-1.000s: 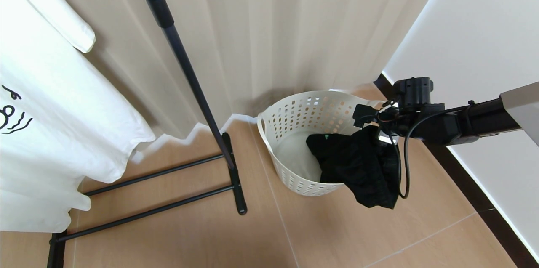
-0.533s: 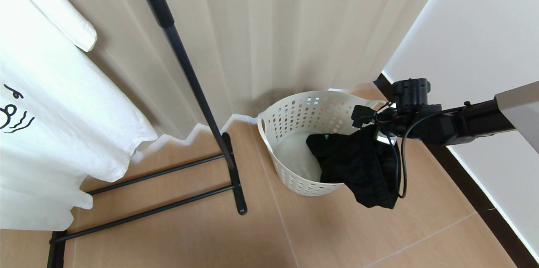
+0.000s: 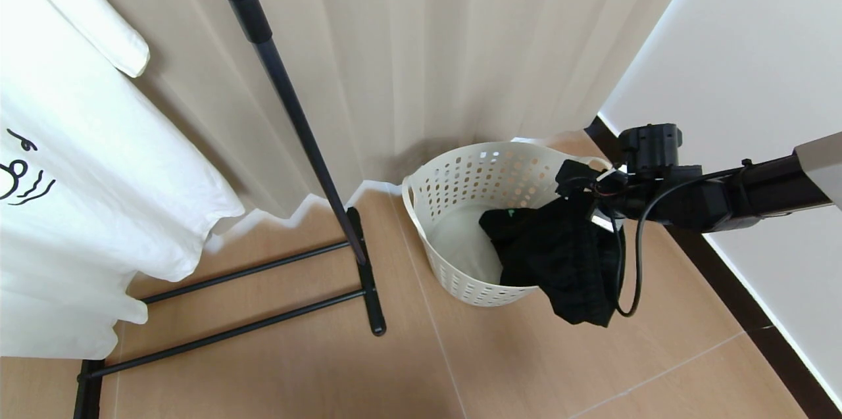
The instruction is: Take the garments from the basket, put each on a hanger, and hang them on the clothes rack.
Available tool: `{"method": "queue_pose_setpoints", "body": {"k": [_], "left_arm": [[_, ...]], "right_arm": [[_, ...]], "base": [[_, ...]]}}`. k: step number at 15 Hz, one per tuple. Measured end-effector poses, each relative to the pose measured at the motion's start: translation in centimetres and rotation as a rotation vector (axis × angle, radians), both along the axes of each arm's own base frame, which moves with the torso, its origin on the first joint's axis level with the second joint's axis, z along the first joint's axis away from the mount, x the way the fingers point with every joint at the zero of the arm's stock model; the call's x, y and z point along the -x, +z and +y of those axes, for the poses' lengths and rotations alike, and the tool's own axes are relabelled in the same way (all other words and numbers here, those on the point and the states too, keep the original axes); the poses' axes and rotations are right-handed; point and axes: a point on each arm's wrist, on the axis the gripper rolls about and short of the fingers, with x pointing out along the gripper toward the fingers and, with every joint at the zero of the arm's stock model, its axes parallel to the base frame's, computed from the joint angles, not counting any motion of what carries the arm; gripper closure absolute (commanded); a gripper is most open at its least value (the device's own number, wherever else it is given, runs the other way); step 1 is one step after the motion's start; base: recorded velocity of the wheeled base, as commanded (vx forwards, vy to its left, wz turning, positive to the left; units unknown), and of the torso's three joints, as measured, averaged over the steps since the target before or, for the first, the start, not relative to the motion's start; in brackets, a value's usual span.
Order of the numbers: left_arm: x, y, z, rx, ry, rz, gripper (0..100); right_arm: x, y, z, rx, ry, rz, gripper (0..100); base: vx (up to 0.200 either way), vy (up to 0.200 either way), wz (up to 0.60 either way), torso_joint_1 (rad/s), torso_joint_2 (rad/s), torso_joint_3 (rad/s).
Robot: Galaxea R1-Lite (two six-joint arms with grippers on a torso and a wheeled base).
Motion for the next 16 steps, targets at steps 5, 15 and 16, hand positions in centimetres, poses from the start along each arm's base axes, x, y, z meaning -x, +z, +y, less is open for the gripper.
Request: {"method": "queue_pose_setpoints", "body": {"k": [5,15,16], "left_arm": [[0.0,0.0,0.0,0.004,0.003,0.000,0],[0.0,0.0,0.0,0.003,0.001,0.000,0],[0.0,0.0,0.0,0.003,0.001,-0.001,0]], "right_arm": [[8.3,4.6,-0.2,-0.275,-0.053,-0.048,100],[22.8,9.0,3.9,-0.868,0.062,-0.135,100],[22.8,9.4,4.0,-0.893,0.085,-0.186,100]], "base": [[0.000,0.000,0.00,0.000,0.00,0.000],[0.000,0.000,0.00,0.000,0.00,0.000],[0.000,0.000,0.00,0.000,0.00,0.000]]}}
